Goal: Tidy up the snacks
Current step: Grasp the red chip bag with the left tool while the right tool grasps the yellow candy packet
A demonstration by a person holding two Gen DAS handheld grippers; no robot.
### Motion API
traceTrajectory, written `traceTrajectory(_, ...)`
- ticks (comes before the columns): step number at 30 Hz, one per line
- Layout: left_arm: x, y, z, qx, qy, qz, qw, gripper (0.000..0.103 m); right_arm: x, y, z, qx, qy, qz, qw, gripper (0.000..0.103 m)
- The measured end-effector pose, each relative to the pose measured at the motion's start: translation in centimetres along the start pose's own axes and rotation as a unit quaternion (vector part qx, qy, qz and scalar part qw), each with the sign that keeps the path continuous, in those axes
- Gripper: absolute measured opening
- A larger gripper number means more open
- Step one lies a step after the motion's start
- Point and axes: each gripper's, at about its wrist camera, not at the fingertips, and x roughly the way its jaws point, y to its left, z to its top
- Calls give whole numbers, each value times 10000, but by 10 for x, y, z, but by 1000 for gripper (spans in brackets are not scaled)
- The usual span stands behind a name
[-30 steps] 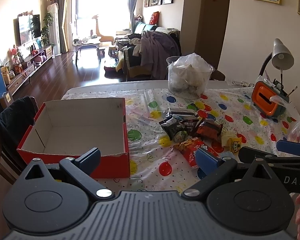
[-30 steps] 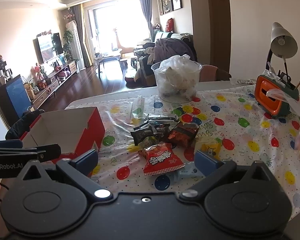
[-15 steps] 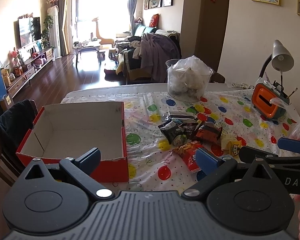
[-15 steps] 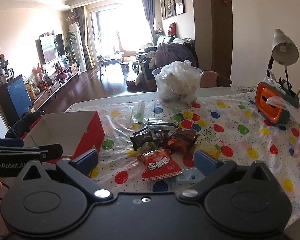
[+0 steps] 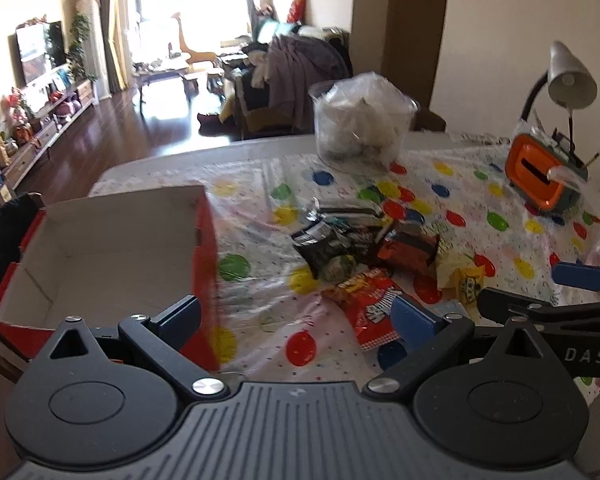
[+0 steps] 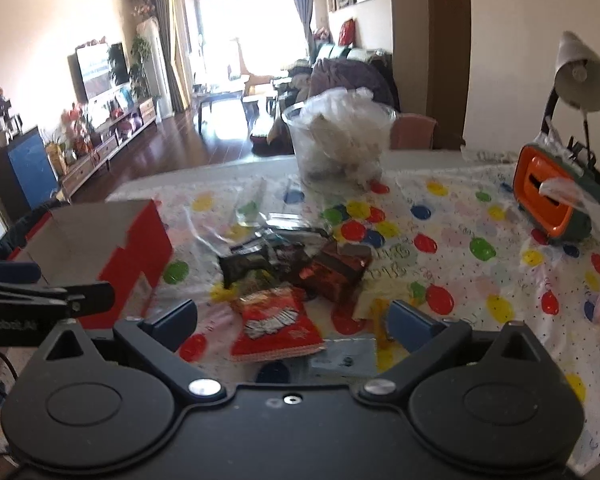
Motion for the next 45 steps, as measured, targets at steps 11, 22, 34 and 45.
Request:
traceTrajectory(11,79,-41,26,-158,707,-122,9973,102,67,-68,1,-411,576,-52,9975,96)
traceTrajectory(22,189,-70,36,-854,1978,181,9763,101,134,-110,-5,-60,1218,-123,9925,83)
traceTrajectory(34,245,-90,33,-971,2842,432,9528,100,168,-115,-4,129,1613,59,9868,70)
traceTrajectory(45,257,-89,27,-1071,3078,467,9442,76,180,-116,-7,206,1806,59,9833,45)
